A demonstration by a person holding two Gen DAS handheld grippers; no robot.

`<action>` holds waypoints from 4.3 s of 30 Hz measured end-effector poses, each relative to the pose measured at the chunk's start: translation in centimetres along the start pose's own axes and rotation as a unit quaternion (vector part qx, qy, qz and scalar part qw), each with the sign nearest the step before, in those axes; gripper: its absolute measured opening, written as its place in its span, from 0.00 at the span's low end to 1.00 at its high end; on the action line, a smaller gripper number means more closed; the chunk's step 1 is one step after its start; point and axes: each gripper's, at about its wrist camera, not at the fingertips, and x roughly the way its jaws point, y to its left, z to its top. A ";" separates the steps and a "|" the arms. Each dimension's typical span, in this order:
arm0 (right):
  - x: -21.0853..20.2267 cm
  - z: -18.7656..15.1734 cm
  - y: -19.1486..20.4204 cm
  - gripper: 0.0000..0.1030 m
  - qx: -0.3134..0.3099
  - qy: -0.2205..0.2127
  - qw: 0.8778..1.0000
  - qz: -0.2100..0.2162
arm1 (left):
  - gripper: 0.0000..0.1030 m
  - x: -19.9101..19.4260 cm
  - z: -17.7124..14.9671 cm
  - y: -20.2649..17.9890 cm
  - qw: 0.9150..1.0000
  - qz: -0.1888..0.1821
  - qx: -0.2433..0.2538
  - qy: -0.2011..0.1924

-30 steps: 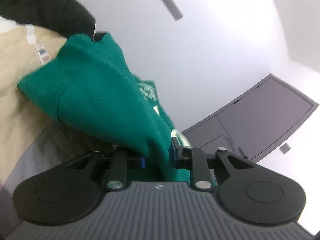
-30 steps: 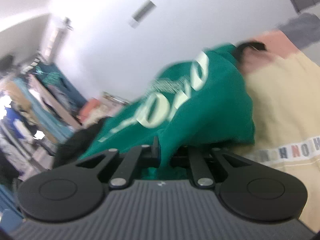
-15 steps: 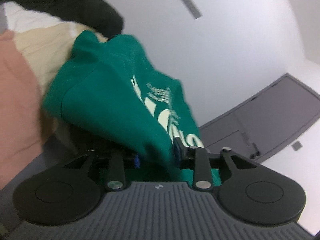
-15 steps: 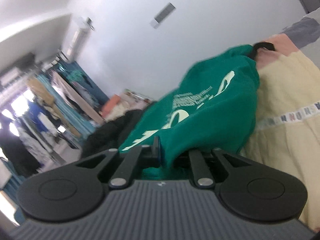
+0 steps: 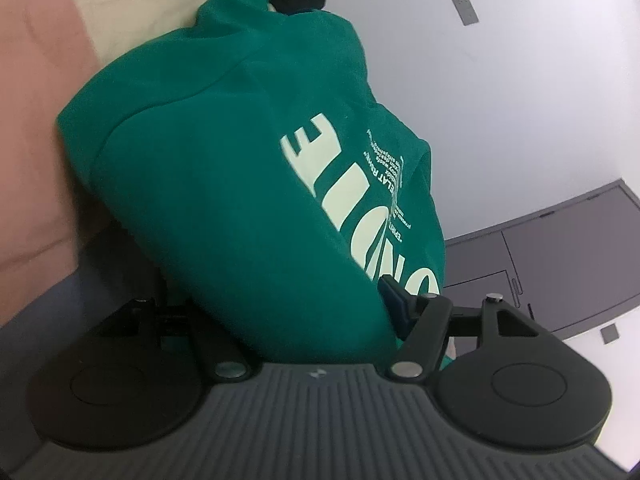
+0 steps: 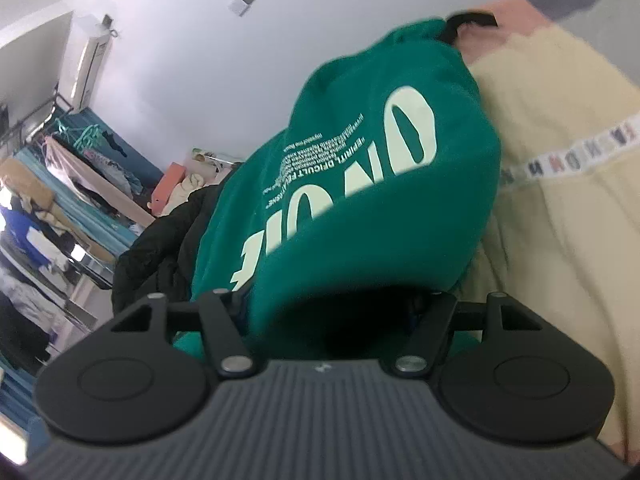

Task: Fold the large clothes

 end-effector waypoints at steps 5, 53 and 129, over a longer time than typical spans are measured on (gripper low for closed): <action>0.6 0.1 -0.1 0.49 0.007 0.012 1.000 0.022 | 0.67 0.0 -0.9 -1.6 0.999 0.004 0.044 -0.007; -24.6 13.8 33.3 0.09 -0.328 -0.265 0.886 0.192 | 0.27 -28.2 5.3 -35.3 0.883 -0.211 0.346 -0.237; -0.8 5.1 13.1 0.62 -0.306 -0.101 0.943 -0.089 | 1.00 -1.4 -2.8 -17.8 0.911 0.170 0.365 -0.094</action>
